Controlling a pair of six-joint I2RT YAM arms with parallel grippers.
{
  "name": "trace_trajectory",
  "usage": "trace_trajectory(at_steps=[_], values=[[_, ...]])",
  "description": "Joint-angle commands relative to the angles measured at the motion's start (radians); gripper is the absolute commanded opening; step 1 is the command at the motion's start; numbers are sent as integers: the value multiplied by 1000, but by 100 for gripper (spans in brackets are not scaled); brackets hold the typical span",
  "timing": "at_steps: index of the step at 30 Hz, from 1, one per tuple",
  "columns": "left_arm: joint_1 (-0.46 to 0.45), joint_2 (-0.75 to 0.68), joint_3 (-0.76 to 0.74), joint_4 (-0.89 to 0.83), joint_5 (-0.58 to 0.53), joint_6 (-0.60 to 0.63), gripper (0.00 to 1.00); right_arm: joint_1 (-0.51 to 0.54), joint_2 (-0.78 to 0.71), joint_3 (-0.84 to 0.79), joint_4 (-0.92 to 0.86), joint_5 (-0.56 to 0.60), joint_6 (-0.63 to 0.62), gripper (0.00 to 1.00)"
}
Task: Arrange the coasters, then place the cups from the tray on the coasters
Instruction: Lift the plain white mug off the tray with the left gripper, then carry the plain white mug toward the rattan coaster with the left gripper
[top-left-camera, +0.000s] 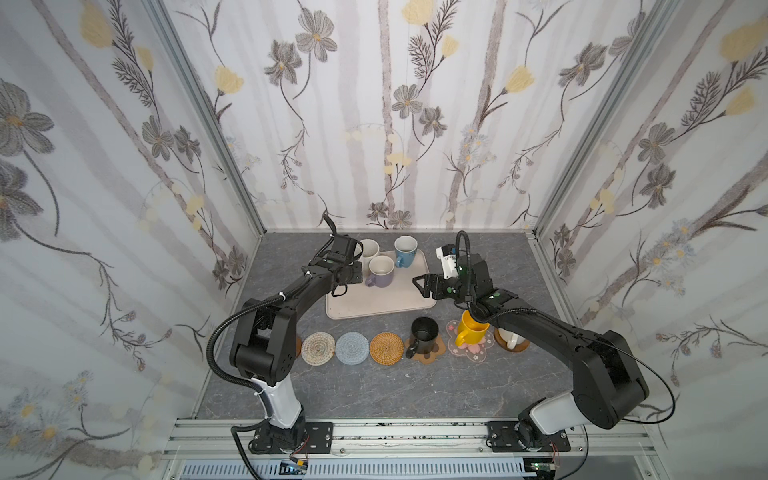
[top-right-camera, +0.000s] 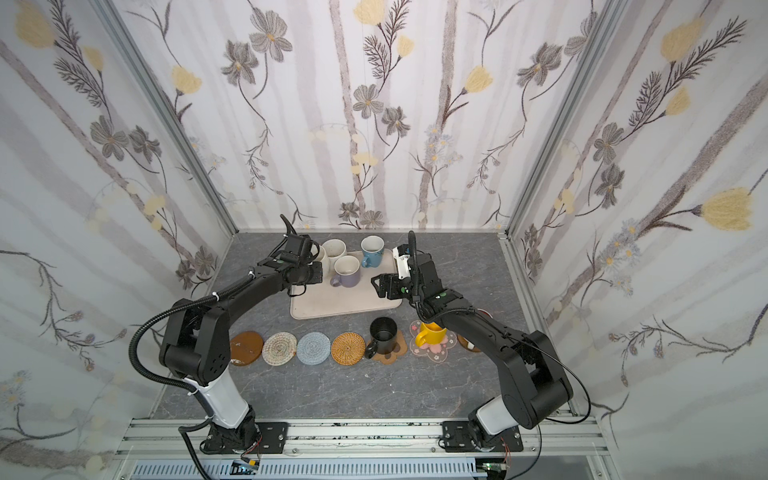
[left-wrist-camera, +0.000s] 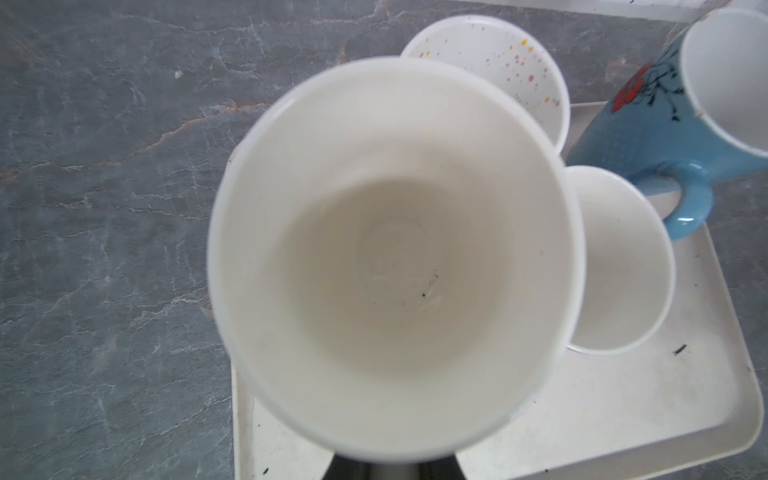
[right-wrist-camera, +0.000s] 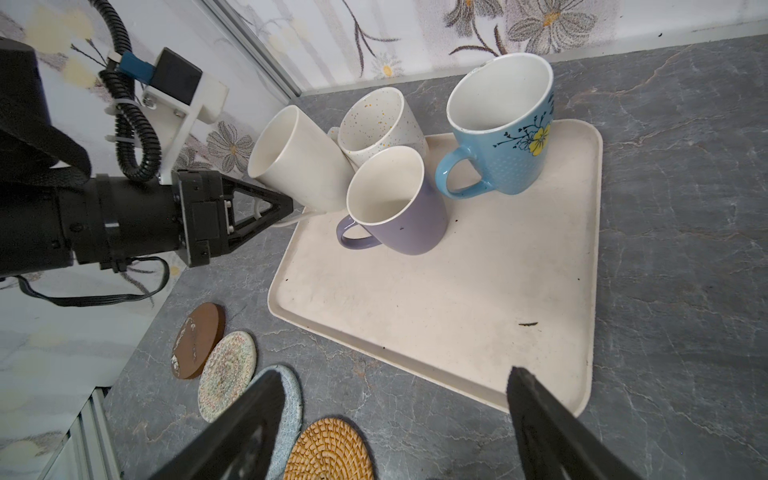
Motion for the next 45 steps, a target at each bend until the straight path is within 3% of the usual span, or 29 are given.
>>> trace_trajectory(at_steps=[1, 11, 26, 35, 45], values=[[-8, -54, -9, 29, 5, 13, 0, 1, -24, 15, 16, 6, 2, 85], [-112, -256, -177, -32, -7, 16, 0, 4, -111, -2, -29, 15, 17, 85], [-335, -585, -410, -87, 35, -100, 0, 11, -156, -43, -69, 42, 32, 85], [-503, -600, -460, -118, -40, -180, 0, 11, -143, -40, -93, 74, 27, 85], [-605, -565, -538, -129, -121, -240, 0, 8, -128, -45, -104, 89, 20, 85]])
